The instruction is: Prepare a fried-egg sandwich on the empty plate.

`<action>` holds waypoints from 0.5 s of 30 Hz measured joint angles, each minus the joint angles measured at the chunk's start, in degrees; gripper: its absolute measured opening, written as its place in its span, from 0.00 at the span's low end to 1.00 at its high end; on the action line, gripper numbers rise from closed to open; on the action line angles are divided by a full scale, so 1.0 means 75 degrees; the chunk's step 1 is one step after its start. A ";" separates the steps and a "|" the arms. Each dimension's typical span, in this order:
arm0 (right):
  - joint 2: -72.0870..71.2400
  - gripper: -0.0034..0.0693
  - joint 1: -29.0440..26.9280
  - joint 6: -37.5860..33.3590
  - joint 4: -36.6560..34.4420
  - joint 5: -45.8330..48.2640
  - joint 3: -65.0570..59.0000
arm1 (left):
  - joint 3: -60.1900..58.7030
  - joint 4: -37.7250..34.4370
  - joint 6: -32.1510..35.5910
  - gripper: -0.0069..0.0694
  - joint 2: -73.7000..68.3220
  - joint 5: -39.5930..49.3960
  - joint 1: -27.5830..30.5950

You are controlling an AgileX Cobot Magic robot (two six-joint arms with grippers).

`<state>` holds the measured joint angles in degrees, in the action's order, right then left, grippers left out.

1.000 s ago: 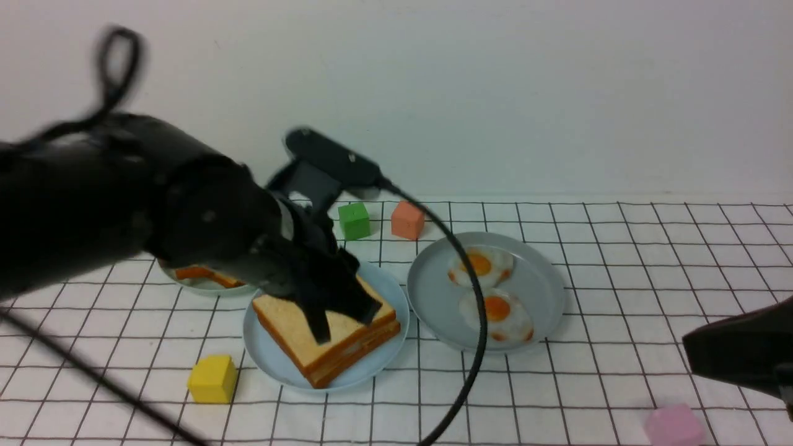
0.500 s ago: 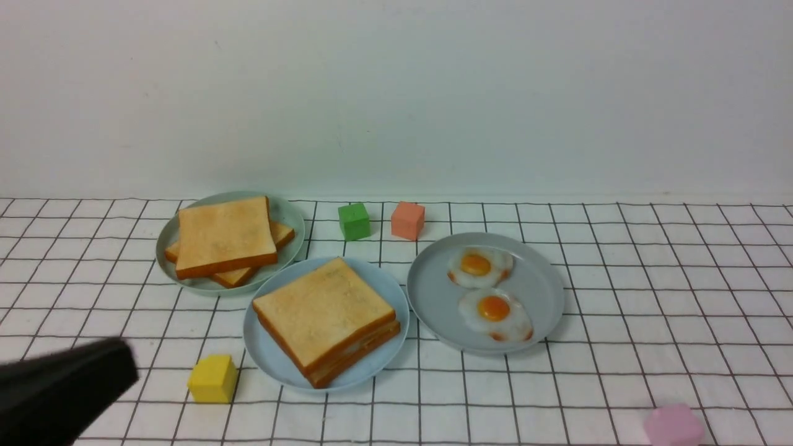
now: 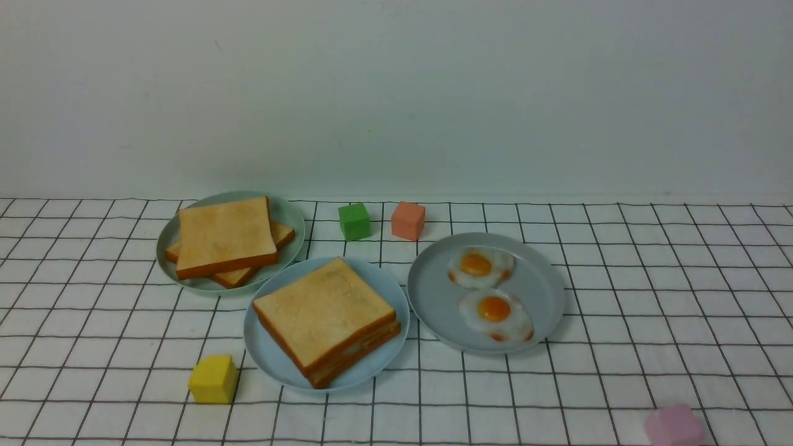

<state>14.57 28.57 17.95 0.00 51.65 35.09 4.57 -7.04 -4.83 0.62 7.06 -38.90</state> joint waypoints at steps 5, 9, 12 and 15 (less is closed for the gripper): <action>0.0000 0.04 0.0000 0.0000 0.0000 -0.0106 -0.0514 | -0.0015 0.0000 -0.0009 0.07 0.0000 0.0319 0.0000; 0.0000 0.04 0.0000 0.0000 0.0000 -0.0106 -0.0783 | -0.0015 0.0000 -0.0009 0.07 0.0000 0.0485 0.0000; -0.0022 0.04 -0.0039 0.0000 0.0095 -0.0125 -0.0860 | -0.0015 0.0000 -0.0009 0.07 0.0000 0.0513 0.0000; -0.0254 0.04 -0.0926 -0.0184 0.0362 -0.0918 -0.1135 | -0.0015 0.0000 -0.0009 0.07 0.0000 0.0548 0.0000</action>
<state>12.67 21.63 16.57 2.71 44.76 26.58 4.46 -7.04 -4.89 0.62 11.17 -38.90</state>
